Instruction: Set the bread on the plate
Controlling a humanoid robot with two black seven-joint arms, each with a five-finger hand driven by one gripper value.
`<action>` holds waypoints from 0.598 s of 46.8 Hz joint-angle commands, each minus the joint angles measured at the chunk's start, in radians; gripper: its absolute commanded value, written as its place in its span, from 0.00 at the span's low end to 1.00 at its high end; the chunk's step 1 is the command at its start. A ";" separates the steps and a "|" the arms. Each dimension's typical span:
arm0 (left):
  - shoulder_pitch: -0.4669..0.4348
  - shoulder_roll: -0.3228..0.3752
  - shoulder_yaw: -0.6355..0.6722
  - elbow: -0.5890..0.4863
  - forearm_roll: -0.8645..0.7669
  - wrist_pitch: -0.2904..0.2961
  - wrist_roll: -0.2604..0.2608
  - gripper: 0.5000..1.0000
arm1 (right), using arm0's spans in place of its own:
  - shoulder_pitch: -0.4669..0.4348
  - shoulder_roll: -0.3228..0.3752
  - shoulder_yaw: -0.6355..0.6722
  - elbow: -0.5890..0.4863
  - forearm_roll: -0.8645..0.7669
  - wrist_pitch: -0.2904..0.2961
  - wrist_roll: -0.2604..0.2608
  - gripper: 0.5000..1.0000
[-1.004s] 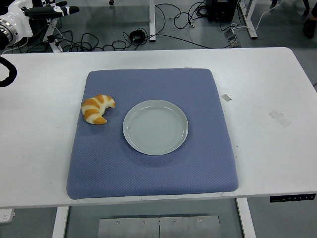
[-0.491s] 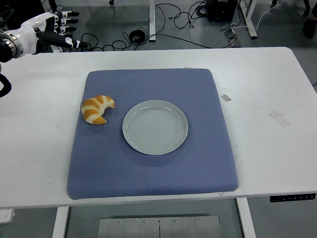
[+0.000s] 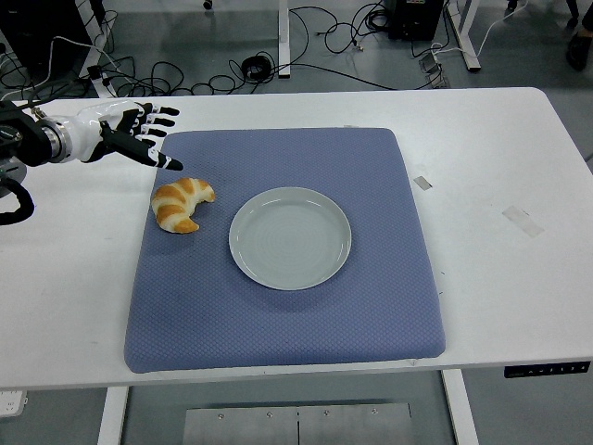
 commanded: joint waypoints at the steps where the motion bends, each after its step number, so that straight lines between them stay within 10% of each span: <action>1: 0.000 -0.001 0.011 0.000 0.000 0.000 0.006 0.90 | 0.000 0.000 0.000 0.000 0.000 0.000 0.000 1.00; 28: 0.005 -0.027 0.040 -0.020 0.037 0.001 0.023 0.90 | 0.000 0.000 0.000 0.000 0.000 0.000 0.000 1.00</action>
